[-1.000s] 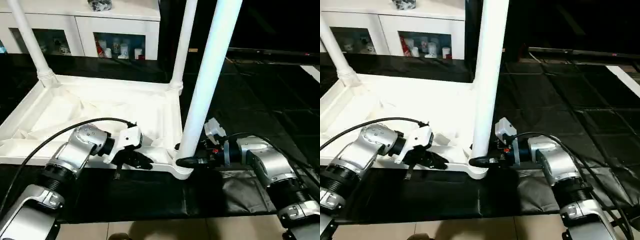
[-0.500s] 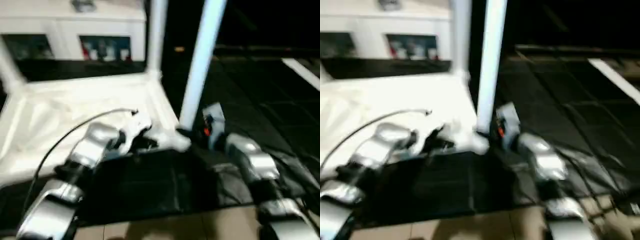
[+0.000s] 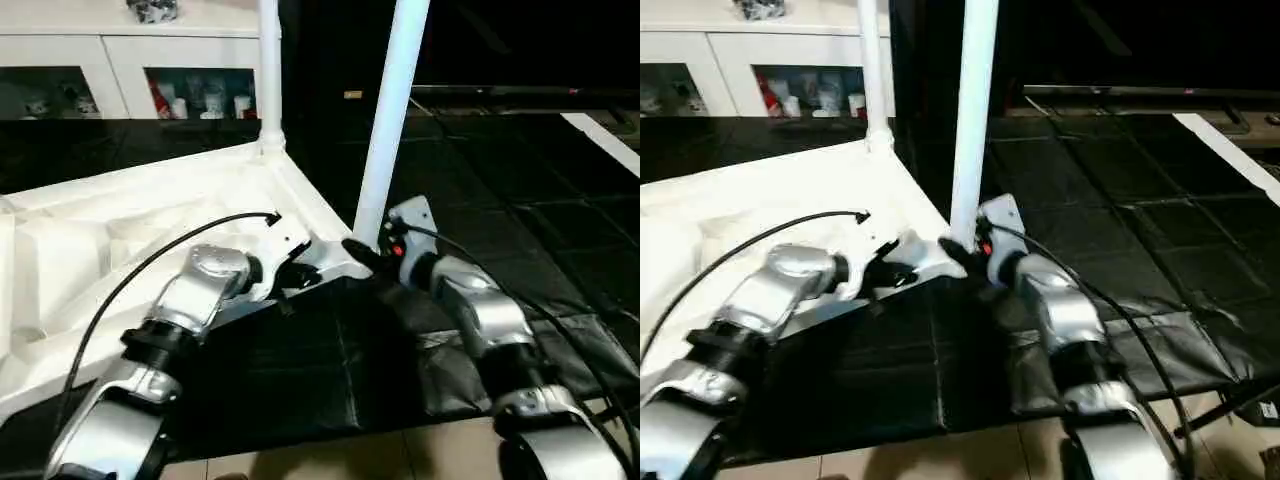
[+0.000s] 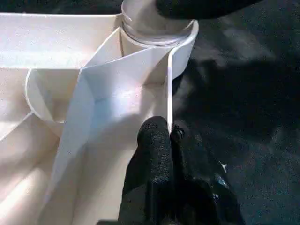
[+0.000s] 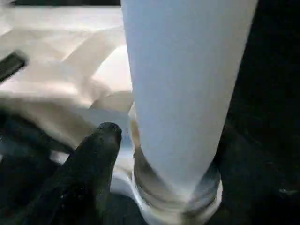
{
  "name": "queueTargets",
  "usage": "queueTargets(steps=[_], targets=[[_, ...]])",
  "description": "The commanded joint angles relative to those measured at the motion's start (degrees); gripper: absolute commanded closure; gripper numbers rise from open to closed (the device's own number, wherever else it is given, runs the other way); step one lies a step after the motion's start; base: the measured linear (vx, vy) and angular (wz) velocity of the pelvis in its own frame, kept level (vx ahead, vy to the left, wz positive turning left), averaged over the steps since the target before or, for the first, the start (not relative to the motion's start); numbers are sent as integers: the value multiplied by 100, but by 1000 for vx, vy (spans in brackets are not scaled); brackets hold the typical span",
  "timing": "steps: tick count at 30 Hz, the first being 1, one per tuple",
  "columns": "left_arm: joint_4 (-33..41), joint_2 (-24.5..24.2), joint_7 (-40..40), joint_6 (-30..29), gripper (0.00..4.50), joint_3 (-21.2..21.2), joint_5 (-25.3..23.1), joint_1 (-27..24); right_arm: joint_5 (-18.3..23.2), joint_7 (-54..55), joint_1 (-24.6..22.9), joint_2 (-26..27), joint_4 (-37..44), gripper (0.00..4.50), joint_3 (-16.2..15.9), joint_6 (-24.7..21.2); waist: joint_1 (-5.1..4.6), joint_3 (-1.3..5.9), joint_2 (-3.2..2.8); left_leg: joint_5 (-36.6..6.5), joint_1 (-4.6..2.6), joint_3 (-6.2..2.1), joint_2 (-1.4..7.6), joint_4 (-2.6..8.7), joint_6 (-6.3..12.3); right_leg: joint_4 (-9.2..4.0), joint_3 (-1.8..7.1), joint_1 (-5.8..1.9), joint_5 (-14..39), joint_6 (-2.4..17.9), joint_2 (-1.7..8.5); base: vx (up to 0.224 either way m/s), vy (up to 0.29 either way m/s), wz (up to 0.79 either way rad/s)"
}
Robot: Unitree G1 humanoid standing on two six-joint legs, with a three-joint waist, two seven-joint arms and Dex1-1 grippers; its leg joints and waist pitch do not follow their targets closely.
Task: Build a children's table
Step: Rotate leg to tighten
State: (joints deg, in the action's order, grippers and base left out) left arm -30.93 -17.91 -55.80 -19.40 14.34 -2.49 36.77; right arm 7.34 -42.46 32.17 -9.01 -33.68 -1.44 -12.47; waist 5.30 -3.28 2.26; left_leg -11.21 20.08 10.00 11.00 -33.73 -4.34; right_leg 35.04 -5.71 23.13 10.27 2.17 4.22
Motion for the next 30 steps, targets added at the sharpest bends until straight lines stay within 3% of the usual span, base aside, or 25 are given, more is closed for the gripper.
queueTargets(steps=[1,10,15,16,19,30], targets=[[395,-104,-447,529,450,-9,219,93,173,-813,-206,-182,107,96,-331,-121,41,409,-82,-645,-10,-77,256,371,282,-358,368,-388,571,1221,491,0,0,0],[574,-826,-2050,1298,450,415,360,-194,535,-2583,-313,-1124,522,37,-402,-144,176,394,-72,-729,-30,-45,290,360,334,-357,356,-351,773,1256,479,0,0,0],[513,-952,-2445,1542,450,574,308,-174,571,-3233,-285,-1327,438,37,-574,98,305,383,-71,-920,-53,-46,303,373,201,-388,356,-323,1175,1165,504,0,0,0],[507,-964,-2507,1590,450,606,307,-167,582,-3348,-274,-1345,418,63,-603,129,313,392,-70,-929,-51,-48,300,368,202,-381,352,-328,1177,1164,508,0,0,0],[518,-968,-2602,1620,450,667,326,-157,603,-3530,-229,-1347,361,63,-666,103,325,399,-53,-823,-32,-54,300,366,195,-360,354,-337,1085,1162,511,0,0,0],[279,-914,-2595,1876,450,707,238,-87,620,-4017,-133,-1326,224,156,-868,36,345,401,-31,-749,-19,-51,288,355,221,-375,348,-332,1219,1079,507,0,0,0]])
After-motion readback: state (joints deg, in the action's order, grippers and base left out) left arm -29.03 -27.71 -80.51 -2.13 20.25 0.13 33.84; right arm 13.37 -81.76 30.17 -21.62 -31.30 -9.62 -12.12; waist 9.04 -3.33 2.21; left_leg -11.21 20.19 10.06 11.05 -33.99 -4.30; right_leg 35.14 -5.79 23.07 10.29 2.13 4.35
